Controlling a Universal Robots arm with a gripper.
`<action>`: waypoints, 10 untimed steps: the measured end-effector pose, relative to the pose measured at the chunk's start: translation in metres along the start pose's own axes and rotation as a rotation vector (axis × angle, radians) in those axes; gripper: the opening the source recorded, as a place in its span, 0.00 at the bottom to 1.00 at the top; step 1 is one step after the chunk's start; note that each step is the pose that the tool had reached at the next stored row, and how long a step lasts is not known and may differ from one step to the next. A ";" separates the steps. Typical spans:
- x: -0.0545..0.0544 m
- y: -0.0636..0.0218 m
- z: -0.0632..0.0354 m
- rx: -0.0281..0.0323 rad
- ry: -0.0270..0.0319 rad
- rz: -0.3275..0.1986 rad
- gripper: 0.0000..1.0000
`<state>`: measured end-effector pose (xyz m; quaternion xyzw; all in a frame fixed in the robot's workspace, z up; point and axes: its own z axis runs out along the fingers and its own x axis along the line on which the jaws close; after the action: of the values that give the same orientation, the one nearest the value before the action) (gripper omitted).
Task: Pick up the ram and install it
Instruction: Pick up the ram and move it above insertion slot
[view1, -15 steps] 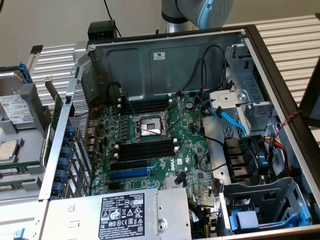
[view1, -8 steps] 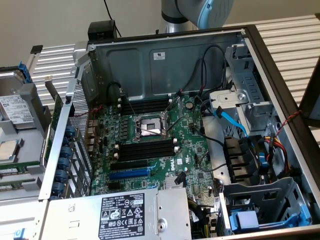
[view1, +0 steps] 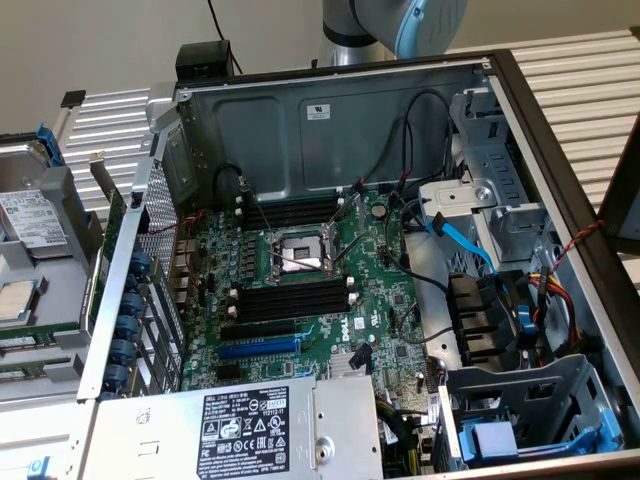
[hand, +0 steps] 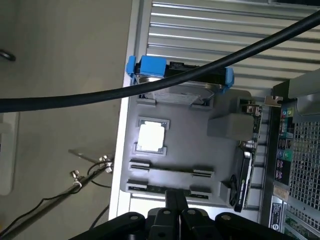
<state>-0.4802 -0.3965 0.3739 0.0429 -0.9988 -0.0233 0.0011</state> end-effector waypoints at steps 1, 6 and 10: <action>0.000 -0.0001 0.0006 0.0001 0.0006 -0.011 0.11; 0.000 0.0000 0.0031 0.0000 0.0047 -0.101 0.11; 0.000 -0.0001 0.0043 0.0000 0.0081 -0.173 0.11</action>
<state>-0.4805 -0.3964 0.3696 0.1292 -0.9913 -0.0231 0.0031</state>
